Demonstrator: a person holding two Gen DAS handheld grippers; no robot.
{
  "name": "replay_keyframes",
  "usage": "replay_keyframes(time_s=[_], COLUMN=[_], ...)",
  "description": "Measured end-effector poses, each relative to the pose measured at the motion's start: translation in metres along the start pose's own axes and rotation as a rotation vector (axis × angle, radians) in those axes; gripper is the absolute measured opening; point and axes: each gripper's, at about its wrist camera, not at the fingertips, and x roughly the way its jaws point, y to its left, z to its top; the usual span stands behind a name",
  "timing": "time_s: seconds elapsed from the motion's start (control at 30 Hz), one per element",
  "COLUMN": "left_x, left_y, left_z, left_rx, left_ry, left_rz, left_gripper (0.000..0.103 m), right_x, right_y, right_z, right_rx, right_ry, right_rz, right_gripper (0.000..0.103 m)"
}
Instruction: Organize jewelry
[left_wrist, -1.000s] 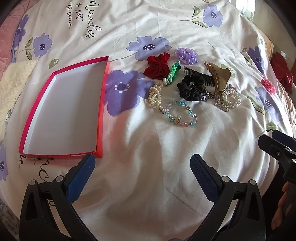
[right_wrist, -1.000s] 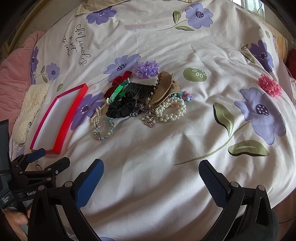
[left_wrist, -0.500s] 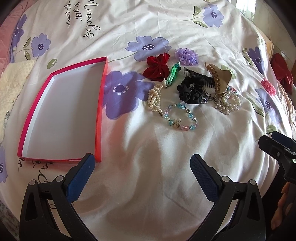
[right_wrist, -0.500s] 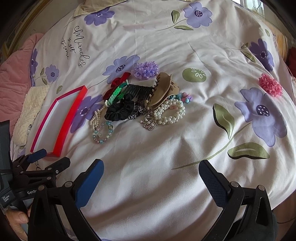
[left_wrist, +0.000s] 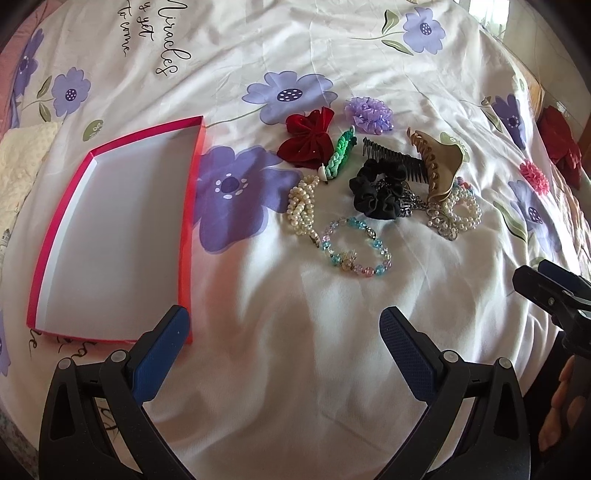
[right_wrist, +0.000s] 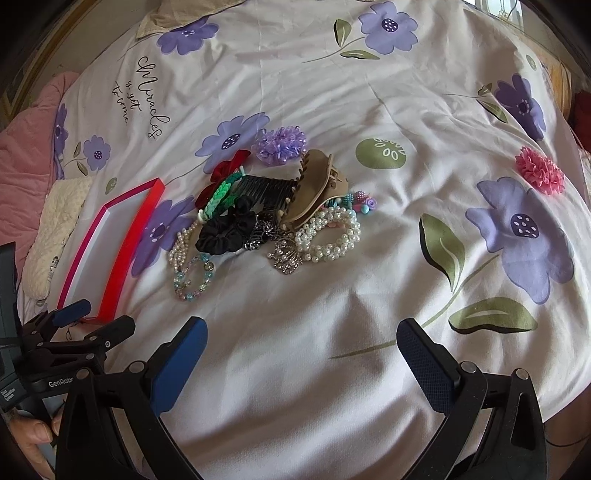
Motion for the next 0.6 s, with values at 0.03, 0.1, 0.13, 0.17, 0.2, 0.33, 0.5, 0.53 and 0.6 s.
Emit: replay_keyframes(time_s=[0.03,0.1,0.13,0.17,0.2,0.33,0.5,0.53,0.6], left_x=[0.001,0.002,0.003,0.004,0.004,0.007,0.013,0.016,0.019], left_y=[0.000,-0.001,-0.001,-0.002,-0.002,-0.004,-0.010,-0.013,-0.016], left_z=[0.001,0.004,0.006,0.009,0.011,0.022,0.039,0.043,0.049], left_rx=[0.001,0.004,0.004,0.005,0.007,0.008,0.016,0.020,0.023], left_ry=[-0.002,-0.003,-0.003,-0.004,-0.007,-0.017,-0.025,-0.027,-0.024], left_rz=[-0.004,-0.018,-0.023,-0.029,-0.034,-0.061,-0.078,-0.077,-0.082], left_gripper=[0.103,0.103,0.103,0.103,0.102,0.101,0.100,0.100,0.099], right_x=[0.001,0.004,0.005,0.006,0.006,0.012,0.019,0.021,0.024], right_y=[-0.002,-0.005,-0.006,-0.006,-0.007,-0.011,-0.017,-0.019,-0.022], right_z=[0.002,0.005,0.006,0.007,0.009,0.018,0.029,0.031,0.036], right_rx=[0.003,0.008,0.010,0.010,0.011,0.016,0.024,0.028,0.035], right_ry=[-0.002,-0.001,-0.003,-0.002,-0.005,0.002,-0.007,-0.002,-0.003], right_rz=[-0.004,-0.009,-0.010,-0.011,-0.010,-0.012,-0.017,-0.021,-0.023], right_gripper=[0.103,0.103,0.103,0.103,0.103,0.101,0.101,0.101,0.100])
